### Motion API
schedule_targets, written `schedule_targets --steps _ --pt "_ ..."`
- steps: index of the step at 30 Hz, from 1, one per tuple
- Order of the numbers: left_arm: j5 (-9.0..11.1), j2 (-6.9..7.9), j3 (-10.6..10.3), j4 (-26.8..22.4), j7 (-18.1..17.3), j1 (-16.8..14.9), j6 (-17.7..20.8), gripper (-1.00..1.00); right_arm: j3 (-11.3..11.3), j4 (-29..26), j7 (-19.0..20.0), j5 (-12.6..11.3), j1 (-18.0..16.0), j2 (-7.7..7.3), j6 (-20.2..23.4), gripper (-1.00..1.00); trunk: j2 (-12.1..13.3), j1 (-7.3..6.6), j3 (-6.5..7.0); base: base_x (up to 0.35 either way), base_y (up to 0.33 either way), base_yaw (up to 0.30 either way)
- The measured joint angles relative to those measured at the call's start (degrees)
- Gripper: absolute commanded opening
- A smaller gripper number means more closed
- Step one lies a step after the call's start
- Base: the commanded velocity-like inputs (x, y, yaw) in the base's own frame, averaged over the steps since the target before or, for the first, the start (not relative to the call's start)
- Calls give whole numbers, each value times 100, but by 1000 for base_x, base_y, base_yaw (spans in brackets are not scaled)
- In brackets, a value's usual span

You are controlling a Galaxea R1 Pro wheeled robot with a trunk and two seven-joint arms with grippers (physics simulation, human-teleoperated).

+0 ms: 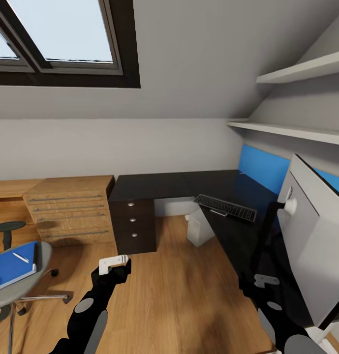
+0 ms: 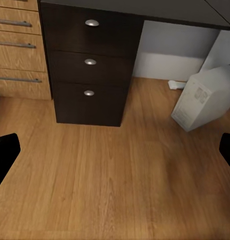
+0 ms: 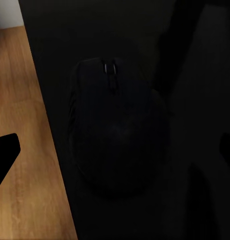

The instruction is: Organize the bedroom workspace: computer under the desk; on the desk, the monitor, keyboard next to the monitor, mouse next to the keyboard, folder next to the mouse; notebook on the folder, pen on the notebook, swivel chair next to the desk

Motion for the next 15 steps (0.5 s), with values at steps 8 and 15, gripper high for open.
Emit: schedule_targets --steps 8,15 --pt "0 5 3 6 0 0 3 100 -6 6 10 -2 0 0 -81 100 -2 1 -1 0 0 0" --pt "-8 18 3 16 -1 0 5 100 15 6 16 5 0 0 -90 100 -2 1 -1 0 0 0"
